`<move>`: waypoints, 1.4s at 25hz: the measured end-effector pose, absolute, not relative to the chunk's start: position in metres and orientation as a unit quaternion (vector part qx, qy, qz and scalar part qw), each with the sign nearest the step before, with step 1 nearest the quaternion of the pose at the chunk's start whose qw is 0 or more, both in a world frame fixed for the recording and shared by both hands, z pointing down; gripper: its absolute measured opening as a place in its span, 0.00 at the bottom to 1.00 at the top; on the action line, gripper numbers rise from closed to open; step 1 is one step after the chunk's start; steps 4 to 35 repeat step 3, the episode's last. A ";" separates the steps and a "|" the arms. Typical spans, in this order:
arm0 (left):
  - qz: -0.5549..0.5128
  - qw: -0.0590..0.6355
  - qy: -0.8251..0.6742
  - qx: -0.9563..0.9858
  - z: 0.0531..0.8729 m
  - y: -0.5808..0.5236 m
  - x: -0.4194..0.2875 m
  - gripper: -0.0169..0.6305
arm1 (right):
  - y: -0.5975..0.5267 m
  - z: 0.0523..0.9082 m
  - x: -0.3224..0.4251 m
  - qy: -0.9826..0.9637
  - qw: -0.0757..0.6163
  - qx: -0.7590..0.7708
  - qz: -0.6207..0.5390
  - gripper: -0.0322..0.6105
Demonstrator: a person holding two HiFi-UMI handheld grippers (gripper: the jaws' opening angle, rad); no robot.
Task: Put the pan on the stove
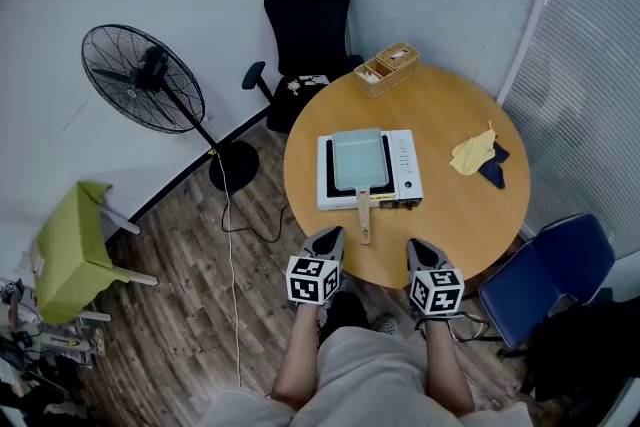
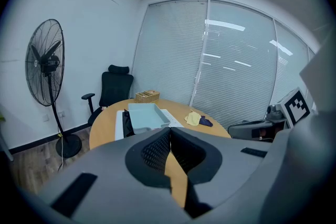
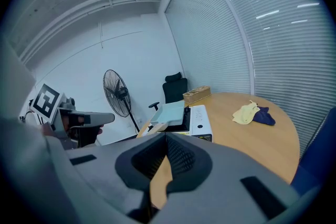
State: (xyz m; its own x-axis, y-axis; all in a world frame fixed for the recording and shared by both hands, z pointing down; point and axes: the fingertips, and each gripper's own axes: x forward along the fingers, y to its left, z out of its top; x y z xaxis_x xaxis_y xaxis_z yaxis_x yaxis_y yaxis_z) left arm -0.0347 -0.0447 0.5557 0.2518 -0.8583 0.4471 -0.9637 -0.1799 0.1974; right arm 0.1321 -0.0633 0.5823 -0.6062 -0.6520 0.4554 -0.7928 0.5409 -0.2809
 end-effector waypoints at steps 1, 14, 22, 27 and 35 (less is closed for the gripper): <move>0.117 0.223 -0.600 0.759 0.556 -0.046 -0.035 0.07 | -0.064 0.583 0.132 -0.865 0.149 0.417 0.235 0.09; 0.116 0.223 -0.601 0.759 0.556 -0.048 -0.035 0.07 | -0.066 0.583 0.132 -0.866 0.148 0.415 0.238 0.09; 0.116 0.223 -0.601 0.759 0.556 -0.048 -0.035 0.07 | -0.066 0.583 0.132 -0.866 0.148 0.415 0.238 0.09; 0.116 0.223 -0.601 0.759 0.556 -0.048 -0.035 0.07 | -0.066 0.583 0.132 -0.866 0.148 0.415 0.238 0.09; 0.116 0.223 -0.601 0.759 0.556 -0.048 -0.035 0.07 | -0.066 0.583 0.132 -0.866 0.148 0.415 0.238 0.09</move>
